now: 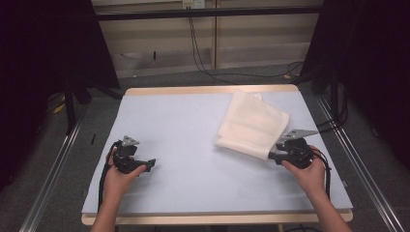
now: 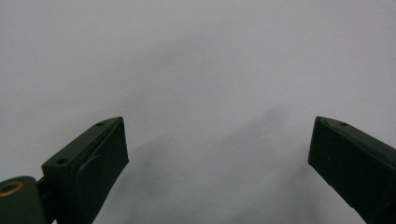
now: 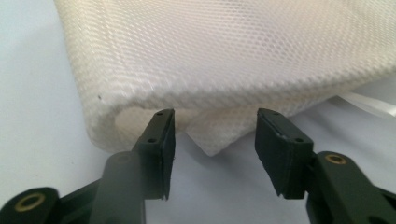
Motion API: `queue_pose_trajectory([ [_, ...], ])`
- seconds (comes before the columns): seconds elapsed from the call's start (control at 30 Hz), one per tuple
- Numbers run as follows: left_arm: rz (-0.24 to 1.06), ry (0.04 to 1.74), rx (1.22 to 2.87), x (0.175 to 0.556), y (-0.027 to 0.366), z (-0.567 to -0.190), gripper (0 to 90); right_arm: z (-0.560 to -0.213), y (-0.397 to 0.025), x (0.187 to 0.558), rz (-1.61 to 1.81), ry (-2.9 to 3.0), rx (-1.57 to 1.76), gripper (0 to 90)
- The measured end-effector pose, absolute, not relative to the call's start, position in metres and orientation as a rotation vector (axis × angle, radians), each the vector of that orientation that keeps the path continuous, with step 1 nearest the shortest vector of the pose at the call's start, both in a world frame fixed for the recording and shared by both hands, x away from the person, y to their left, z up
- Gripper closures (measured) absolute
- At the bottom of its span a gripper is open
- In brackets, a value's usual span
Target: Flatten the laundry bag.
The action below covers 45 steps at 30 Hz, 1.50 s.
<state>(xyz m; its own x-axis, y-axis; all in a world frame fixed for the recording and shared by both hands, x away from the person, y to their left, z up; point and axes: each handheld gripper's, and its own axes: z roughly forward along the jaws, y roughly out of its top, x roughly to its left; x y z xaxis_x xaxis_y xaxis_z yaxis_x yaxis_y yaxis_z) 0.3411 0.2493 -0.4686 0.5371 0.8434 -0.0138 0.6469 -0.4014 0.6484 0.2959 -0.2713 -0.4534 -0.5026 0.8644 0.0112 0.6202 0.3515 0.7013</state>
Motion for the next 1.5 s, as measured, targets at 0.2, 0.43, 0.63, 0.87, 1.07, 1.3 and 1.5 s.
queue_pose_trajectory([
  [0.2,0.425,1.202,2.170,0.341,0.249,-0.469,5.4,-0.449,-0.268,0.301,0.949,2.266,1.314,57.6],
  [0.43,0.433,1.210,2.171,0.341,0.247,-0.469,5.7,-0.456,-0.266,0.309,0.961,2.270,1.335,55.8],
  [0.63,0.433,1.203,2.185,0.341,0.247,-0.469,5.8,-0.464,-0.265,0.313,0.953,2.277,1.360,64.7],
  [0.87,0.431,1.212,2.174,0.341,0.250,-0.467,6.3,-0.459,-0.263,0.315,1.014,2.305,1.334,90.0],
  [1.07,0.434,1.209,2.176,0.341,0.250,-0.467,6.5,-0.449,-0.262,0.316,1.041,2.296,1.317,90.0],
  [1.3,0.434,1.206,2.179,0.341,0.249,-0.467,6.8,-0.437,-0.255,0.318,1.065,2.280,1.283,90.0],
  [1.5,0.432,1.202,2.190,0.340,0.249,-0.467,6.9,-0.447,-0.254,0.320,0.998,2.254,1.341,83.1],
])
